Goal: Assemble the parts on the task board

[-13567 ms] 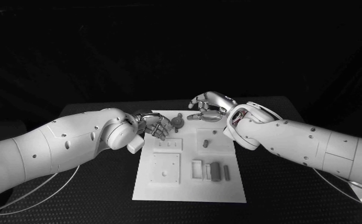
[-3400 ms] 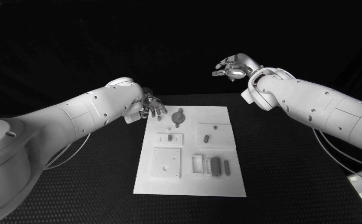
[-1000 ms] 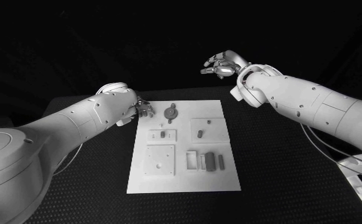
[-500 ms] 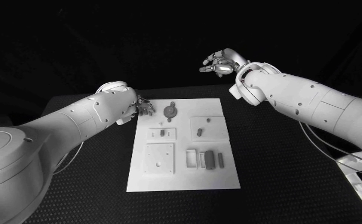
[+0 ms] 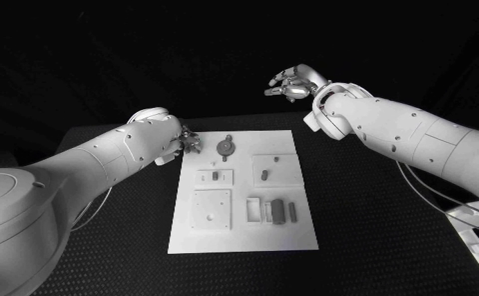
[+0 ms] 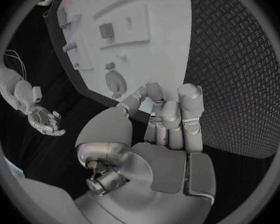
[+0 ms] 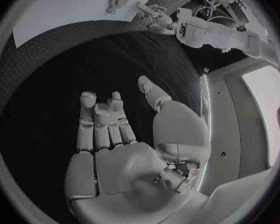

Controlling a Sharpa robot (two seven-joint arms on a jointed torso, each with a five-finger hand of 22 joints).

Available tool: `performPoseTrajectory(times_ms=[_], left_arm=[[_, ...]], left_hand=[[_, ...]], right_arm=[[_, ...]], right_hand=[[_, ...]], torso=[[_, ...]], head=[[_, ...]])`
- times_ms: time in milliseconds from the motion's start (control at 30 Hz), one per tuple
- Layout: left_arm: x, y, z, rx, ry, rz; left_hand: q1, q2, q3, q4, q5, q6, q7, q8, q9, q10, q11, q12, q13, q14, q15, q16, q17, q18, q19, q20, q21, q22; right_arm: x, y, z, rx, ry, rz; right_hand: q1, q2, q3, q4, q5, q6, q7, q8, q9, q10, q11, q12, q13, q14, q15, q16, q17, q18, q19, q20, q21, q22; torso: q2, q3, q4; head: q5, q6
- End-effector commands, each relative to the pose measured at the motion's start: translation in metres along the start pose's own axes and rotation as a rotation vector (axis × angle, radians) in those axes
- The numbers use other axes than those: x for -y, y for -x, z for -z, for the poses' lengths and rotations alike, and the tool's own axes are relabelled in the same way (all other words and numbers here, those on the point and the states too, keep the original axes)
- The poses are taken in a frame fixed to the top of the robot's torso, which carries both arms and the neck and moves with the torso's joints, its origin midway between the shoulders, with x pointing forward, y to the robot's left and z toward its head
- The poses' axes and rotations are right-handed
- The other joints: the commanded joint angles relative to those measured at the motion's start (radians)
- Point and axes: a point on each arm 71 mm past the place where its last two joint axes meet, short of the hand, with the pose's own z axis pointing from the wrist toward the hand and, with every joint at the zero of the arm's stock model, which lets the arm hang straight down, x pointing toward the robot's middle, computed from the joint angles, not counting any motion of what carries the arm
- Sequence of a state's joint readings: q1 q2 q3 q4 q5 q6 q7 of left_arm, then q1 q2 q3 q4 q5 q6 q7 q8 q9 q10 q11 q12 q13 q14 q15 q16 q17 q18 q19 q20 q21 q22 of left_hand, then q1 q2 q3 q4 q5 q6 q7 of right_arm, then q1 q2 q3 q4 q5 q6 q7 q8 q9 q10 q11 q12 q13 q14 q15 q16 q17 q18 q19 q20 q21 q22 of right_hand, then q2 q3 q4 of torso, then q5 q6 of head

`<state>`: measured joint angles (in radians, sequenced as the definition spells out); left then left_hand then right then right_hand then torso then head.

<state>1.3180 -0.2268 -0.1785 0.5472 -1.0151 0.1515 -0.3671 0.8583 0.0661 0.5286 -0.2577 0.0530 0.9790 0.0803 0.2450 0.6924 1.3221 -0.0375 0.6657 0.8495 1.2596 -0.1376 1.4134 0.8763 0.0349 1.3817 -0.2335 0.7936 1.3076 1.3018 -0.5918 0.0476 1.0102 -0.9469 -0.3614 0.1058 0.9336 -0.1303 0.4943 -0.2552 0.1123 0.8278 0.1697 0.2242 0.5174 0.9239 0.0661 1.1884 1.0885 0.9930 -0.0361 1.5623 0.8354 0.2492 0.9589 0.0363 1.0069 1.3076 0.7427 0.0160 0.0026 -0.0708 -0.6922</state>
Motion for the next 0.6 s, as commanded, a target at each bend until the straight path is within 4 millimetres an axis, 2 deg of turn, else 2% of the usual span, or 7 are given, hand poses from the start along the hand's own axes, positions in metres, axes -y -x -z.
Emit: performPoseTrajectory(times_ms=[33, 300, 500, 600], left_arm=[[0.0038, -0.0019, 0.0002, -0.016, -0.023, 0.006], [0.0036, -0.0017, 0.0002, -0.016, -0.024, 0.017], [0.0004, -0.0012, 0.0004, -0.026, -0.027, 0.054], [-0.0016, -0.0012, 0.0009, -0.036, -0.029, 0.082]], left_hand=[[0.01, 0.002, 0.008, -0.002, 0.001, 0.009, 0.001, 0.007, 0.001, -0.001, 0.005, 0.006, -0.002, 0.008, -0.003, -0.005, 0.003, 0.114, -0.006, 0.002, 0.006, 0.02], [0.024, 0.02, 0.026, -0.012, -0.001, 0.022, 0.0, 0.015, 0.001, 0.002, 0.004, 0.008, -0.007, 0.011, -0.003, -0.009, 0.011, 0.109, -0.008, 0.004, 0.009, 0.019], [0.031, 0.033, 0.039, -0.022, -0.001, 0.074, -0.014, 0.048, 0.014, 0.009, -0.008, 0.01, -0.015, 0.021, -0.013, -0.009, 0.037, 0.103, -0.011, 0.004, 0.012, 0.019], [0.034, 0.035, 0.043, -0.024, -0.001, 0.083, -0.018, 0.054, 0.018, 0.012, -0.011, 0.01, -0.017, 0.024, -0.016, -0.009, 0.045, 0.101, -0.011, 0.004, 0.013, 0.018]], right_arm=[[-0.0013, -0.0006, -0.0004, -0.005, 0.007, 0.001], [-0.0012, -0.0007, -0.0004, -0.005, 0.007, 0.001], [0.0004, 0.0009, 0.0003, -0.005, 0.003, 0.002], [0.0018, 0.0023, 0.001, -0.003, 0.001, 0.003]], right_hand=[[-0.003, 0.008, -0.003, -0.002, 0.005, -0.003, 0.008, -0.001, -0.001, 0.0, 0.0, 0.004, -0.001, -0.003, -0.003, 0.003, -0.001, 0.013, -0.005, 0.0, -0.005, 0.013], [-0.003, 0.008, -0.003, -0.002, 0.005, -0.003, 0.008, -0.001, -0.001, 0.0, 0.0, 0.004, -0.001, -0.003, -0.003, 0.003, -0.001, 0.013, -0.005, 0.0, -0.005, 0.013], [-0.003, 0.008, -0.004, -0.002, 0.005, -0.003, 0.008, 0.0, -0.001, 0.0, 0.0, 0.005, -0.002, -0.003, -0.003, 0.003, -0.001, 0.013, -0.005, 0.0, -0.005, 0.013], [-0.003, 0.008, -0.004, -0.002, 0.005, -0.002, 0.008, 0.0, -0.001, 0.0, 0.0, 0.005, -0.002, -0.003, -0.003, 0.003, -0.001, 0.013, -0.005, 0.0, -0.005, 0.013]], torso=[[0.001, 0.0001, 0.0001], [0.002, 0.0007, 0.0], [0.002, 0.0007, 0.001], [0.002, 0.0009, 0.0018]], head=[[0.001, 0.0], [0.001, 0.001], [0.001, 0.0], [0.002, 0.001]])
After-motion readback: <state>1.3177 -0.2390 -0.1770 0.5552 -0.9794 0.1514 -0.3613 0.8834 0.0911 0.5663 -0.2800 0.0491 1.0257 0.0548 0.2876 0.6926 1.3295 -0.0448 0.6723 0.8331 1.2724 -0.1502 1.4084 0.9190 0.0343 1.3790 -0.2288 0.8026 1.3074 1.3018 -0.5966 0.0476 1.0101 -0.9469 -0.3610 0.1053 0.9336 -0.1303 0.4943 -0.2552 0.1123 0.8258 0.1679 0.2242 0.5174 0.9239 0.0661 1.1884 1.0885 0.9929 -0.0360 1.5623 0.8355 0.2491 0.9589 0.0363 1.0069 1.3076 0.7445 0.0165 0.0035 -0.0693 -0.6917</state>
